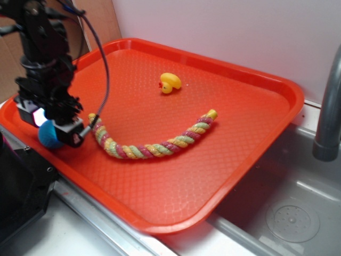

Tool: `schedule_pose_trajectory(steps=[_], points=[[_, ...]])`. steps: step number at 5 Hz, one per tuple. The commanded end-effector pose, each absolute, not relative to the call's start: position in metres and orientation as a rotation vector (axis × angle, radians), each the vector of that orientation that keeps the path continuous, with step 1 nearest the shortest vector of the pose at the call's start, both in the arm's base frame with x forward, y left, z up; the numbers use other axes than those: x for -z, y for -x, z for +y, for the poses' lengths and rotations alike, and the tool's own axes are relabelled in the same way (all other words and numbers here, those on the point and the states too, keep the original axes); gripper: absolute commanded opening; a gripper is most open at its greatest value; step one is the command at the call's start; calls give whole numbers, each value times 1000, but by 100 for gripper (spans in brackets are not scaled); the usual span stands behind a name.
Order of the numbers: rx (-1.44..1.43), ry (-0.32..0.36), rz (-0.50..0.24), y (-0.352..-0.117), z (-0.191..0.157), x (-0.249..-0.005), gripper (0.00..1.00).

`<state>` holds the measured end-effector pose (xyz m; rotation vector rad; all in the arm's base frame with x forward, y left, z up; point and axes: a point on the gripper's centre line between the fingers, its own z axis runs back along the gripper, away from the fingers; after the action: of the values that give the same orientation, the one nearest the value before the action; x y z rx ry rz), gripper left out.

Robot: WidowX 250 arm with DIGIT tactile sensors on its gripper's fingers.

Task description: Grab the blue ball.

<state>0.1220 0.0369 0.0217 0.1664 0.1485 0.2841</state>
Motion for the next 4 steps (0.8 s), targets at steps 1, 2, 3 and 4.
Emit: schedule_pose_trajectory(steps=[1,2,3,4], points=[[-249,-142,125,-125,33,-28,0],[-241,-102,124,-129,34,-38,0],[-256,-119,79,-143,31,-67,0],[-270,-76,51,-150,29,-93,0]])
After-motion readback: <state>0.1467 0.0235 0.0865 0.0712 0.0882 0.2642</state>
